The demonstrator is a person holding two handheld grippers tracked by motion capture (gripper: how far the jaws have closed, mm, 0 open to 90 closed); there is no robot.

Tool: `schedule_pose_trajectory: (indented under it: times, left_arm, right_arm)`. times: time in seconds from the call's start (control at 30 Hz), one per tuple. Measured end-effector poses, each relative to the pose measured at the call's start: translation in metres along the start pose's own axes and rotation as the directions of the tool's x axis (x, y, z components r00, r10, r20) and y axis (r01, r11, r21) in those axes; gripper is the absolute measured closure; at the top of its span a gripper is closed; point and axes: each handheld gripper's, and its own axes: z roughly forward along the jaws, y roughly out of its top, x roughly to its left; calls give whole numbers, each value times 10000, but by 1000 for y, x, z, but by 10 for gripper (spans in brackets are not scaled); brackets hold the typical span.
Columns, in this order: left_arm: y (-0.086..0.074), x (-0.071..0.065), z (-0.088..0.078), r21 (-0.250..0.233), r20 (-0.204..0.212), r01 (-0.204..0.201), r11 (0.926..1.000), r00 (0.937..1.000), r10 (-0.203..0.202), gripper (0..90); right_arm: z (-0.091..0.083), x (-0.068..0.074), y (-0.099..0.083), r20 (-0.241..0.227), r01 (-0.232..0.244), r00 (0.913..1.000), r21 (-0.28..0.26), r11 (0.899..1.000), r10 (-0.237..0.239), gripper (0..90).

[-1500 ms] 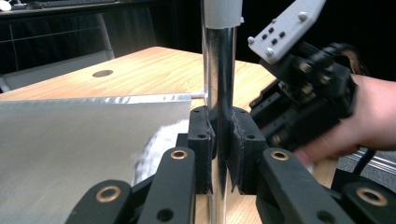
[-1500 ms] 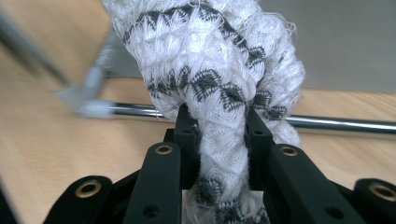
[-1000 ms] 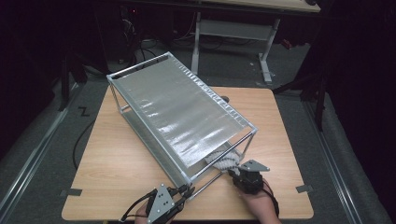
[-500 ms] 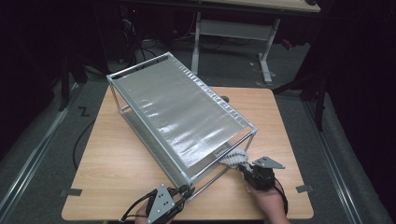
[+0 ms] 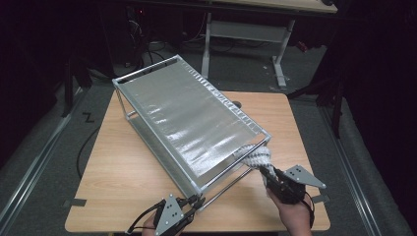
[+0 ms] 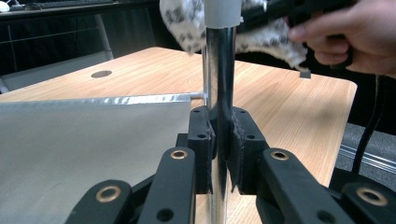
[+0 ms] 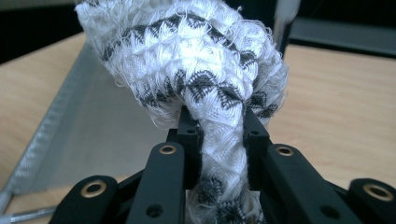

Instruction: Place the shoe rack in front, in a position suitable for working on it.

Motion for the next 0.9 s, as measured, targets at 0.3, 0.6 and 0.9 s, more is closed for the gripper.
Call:
schedule_pose_trajectory:
  times: [0.3,0.6,0.9]
  left_arm:
    - [0,0,0,-14,-6,-2,10000,10000,2,803]
    - [-1,0,-1,-37,-43,-39,10000,10000,39,801]
    - [2,0,-3,256,-50,-219,9994,9997,220,731]
  right_arm:
    - [-31,-3,27,267,-38,9996,-1554,9878,81,764]
    - [-44,10,51,-32,54,10000,-2506,9681,-64,762]
    - [-29,40,54,-768,254,9960,-2455,9691,-456,760]
